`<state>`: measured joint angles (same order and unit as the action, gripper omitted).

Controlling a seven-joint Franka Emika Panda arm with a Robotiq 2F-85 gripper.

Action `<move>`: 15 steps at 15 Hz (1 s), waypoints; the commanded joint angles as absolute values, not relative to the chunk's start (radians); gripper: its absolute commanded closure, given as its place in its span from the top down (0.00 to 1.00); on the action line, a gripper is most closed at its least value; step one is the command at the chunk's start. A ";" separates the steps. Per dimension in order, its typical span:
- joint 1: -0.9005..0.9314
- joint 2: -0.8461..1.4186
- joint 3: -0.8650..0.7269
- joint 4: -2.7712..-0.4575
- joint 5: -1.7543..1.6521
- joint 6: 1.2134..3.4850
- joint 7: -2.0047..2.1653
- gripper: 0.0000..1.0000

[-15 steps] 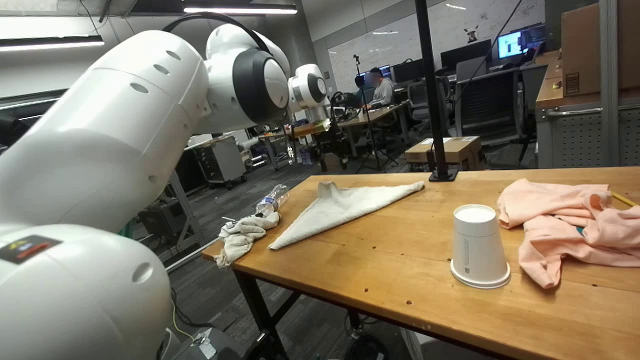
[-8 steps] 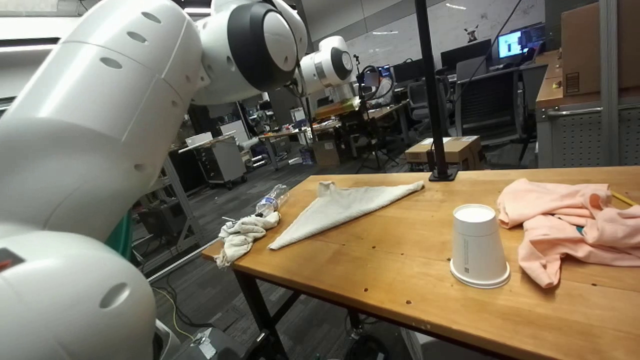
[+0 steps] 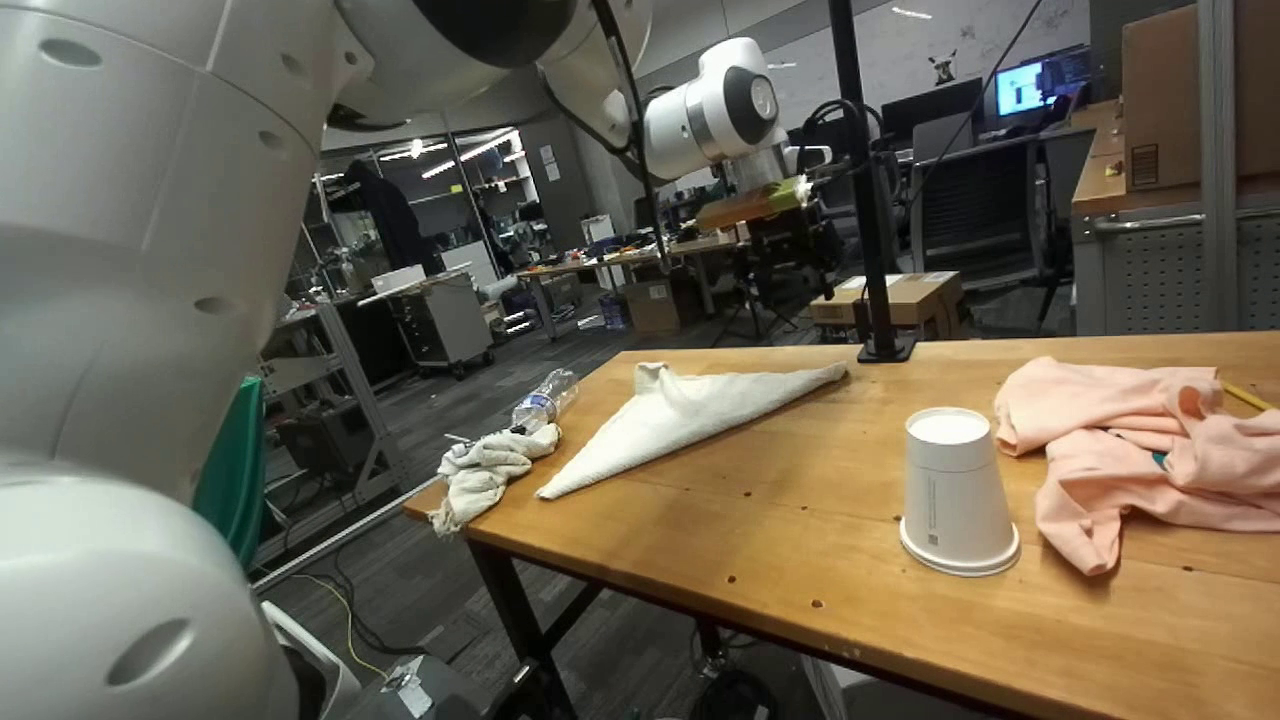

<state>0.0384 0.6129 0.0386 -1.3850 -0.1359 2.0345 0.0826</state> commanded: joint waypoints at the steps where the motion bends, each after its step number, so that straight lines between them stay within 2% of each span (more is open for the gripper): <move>1: 0.008 0.567 0.023 -1.475 -0.102 2.094 0.022 1.00; 10: -0.006 0.680 0.042 -1.331 0.031 2.077 0.040 1.00; 15: 0.036 0.749 0.025 -1.238 0.016 2.163 0.076 1.00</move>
<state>0.0073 0.6962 0.0377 -1.3233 0.0207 2.1181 0.0500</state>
